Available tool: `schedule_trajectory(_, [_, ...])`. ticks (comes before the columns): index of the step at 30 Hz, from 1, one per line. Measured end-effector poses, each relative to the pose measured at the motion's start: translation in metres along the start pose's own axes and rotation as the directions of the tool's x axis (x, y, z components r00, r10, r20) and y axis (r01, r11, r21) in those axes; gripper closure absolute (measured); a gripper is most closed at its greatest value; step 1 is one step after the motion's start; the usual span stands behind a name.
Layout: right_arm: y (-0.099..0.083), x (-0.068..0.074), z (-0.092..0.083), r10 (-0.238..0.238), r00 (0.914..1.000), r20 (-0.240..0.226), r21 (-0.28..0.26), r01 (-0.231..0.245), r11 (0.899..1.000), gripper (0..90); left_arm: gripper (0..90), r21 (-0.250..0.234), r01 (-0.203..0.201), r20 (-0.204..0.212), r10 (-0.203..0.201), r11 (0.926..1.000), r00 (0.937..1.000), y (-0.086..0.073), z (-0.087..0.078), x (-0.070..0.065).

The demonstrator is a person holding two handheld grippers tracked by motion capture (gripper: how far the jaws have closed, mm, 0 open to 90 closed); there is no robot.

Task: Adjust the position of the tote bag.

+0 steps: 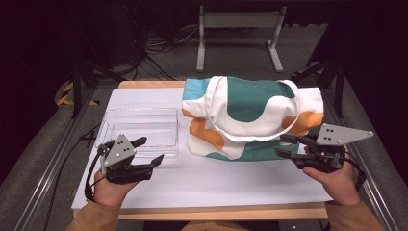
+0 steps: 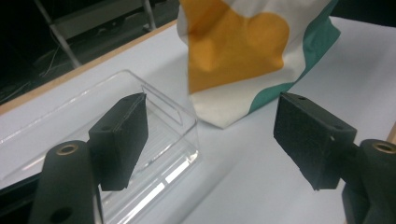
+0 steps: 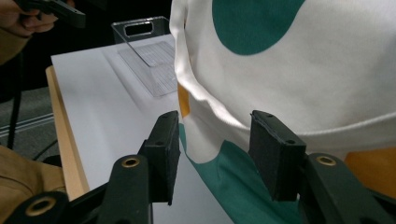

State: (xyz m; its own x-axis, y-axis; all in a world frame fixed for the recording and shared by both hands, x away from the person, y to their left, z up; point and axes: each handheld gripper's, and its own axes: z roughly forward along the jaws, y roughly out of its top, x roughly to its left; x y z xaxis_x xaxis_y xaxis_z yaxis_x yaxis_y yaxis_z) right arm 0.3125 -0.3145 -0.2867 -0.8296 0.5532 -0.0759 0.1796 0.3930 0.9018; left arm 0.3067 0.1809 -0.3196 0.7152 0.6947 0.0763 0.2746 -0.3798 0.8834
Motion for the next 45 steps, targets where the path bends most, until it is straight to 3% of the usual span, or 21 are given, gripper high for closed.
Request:
schedule_trajectory(2, [0.007,-0.006,-0.004,0.008,0.9998,-0.019,-0.008,-0.008,1.000,51.3,25.4,-0.014,0.030,0.029,-0.029,0.9995,0.9991,0.009,0.001,0.007])
schedule_trajectory(5, [0.016,-0.014,-0.007,0.012,0.9993,-0.035,-0.009,-0.013,1.000,49.9,25.1,0.002,0.020,0.012,-0.020,0.9998,0.9997,0.021,0.006,0.013])
schedule_trajectory(9, [0.028,-0.021,-0.008,0.011,0.9984,-0.055,-0.010,-0.012,1.000,46.6,24.9,0.031,0.042,0.042,-0.043,0.9986,0.9982,0.038,0.016,0.022])
schedule_trajectory(12, [0.038,-0.027,-0.006,0.003,0.9985,-0.055,0.000,-0.003,1.000,44.7,24.6,0.044,0.021,0.028,-0.022,0.9988,0.9994,0.047,0.018,0.027])
schedule_trajectory(16, [0.048,-0.035,-0.003,0.010,0.9969,-0.078,0.005,-0.009,1.000,44.4,24.4,0.039,0.037,0.037,-0.039,0.9986,0.9986,0.044,0.014,0.033])
schedule_trajectory(22, [0.057,-0.048,-0.001,0.021,0.9972,-0.071,-0.004,-0.022,1.000,43.7,23.7,0.023,0.075,0.048,-0.076,0.9969,0.9960,0.033,0.004,0.048])
schedule_trajectory(24, [0.061,-0.049,0.000,0.018,0.9979,-0.062,0.009,-0.017,1.000,43.0,22.6,-0.001,0.100,0.122,-0.099,0.9950,0.9875,0.030,0.003,0.052])
schedule_trajectory(25, [0.064,-0.050,0.001,0.009,0.9985,-0.055,0.011,-0.008,1.000,42.4,22.6,-0.006,0.107,0.128,-0.105,0.9942,0.9862,0.030,0.002,0.052])
schedule_trajectory(28, [0.076,-0.055,0.004,-0.012,0.9993,-0.035,0.030,0.013,0.999,39.3,22.5,0.019,0.067,0.027,-0.067,0.9976,0.9974,0.031,0.000,0.048])
schedule_trajectory(29, [0.081,-0.058,0.007,-0.015,0.9994,-0.030,0.046,0.016,0.999,38.2,22.6,0.031,0.055,0.012,-0.055,0.9980,0.9984,0.031,0.000,0.047])
schedule_trajectory(33, [0.098,-0.069,0.014,-0.007,0.9998,-0.016,0.095,0.009,0.995,37.5,22.6,0.047,0.064,0.013,-0.064,0.9969,0.9978,0.029,0.000,0.050])
schedule_trajectory(39, [0.113,-0.086,0.022,0.021,0.9991,-0.037,0.112,-0.016,0.994,34.5,22.4,0.062,0.067,0.015,-0.068,0.9958,0.9976,0.028,0.002,0.049])
schedule_trajectory(45, [0.128,-0.094,0.033,0.036,0.9988,-0.034,0.132,-0.032,0.991,29.9,22.4,0.075,0.067,0.014,-0.069,0.9949,0.9976,0.027,0.005,0.049])
